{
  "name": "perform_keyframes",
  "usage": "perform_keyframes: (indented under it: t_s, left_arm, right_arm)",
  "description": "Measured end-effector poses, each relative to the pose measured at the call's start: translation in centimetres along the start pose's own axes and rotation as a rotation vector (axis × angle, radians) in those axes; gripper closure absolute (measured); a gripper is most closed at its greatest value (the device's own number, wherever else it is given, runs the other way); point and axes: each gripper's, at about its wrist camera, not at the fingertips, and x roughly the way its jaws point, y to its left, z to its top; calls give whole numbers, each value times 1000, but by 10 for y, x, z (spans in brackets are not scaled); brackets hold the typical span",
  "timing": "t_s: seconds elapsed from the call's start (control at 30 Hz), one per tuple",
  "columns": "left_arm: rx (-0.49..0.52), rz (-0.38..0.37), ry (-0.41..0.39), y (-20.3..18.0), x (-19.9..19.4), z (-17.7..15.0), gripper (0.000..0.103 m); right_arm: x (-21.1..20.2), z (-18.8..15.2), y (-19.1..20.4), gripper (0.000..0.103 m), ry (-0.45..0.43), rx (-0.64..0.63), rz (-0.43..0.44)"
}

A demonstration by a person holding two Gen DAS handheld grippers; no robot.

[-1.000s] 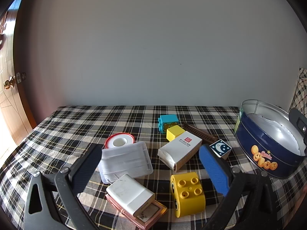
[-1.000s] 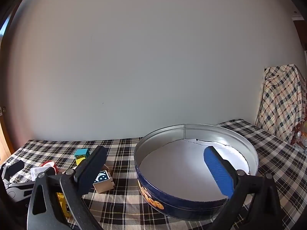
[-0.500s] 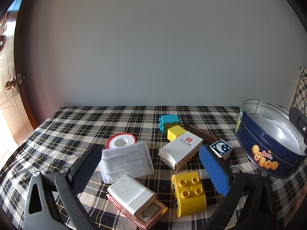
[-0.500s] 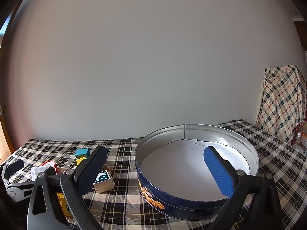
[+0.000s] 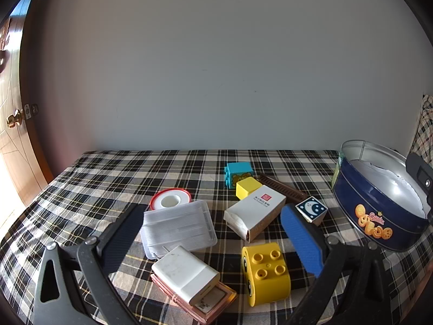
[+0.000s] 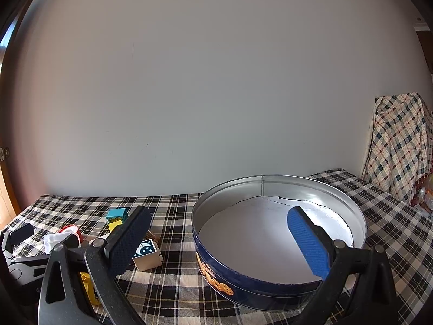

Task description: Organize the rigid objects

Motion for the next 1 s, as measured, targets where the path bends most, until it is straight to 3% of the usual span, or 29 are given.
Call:
perform_keyframes:
  t_s: [0.33, 0.57, 0.73, 1.0]
  left_arm:
    - [5, -1, 5, -3, -1, -1, 0]
    - [87, 13, 11, 6, -2, 10, 0]
    - [19, 74, 1, 49, 0, 23, 0]
    - [68, 99, 57, 76, 8, 24, 0]
  right_arm:
    - [-1, 0, 4, 1, 4, -12, 17]
    - [1, -2, 9, 1, 33, -20, 67]
    - [4, -6, 21, 1, 94, -37, 187]
    - [12, -23, 73, 6, 269, -152, 404]
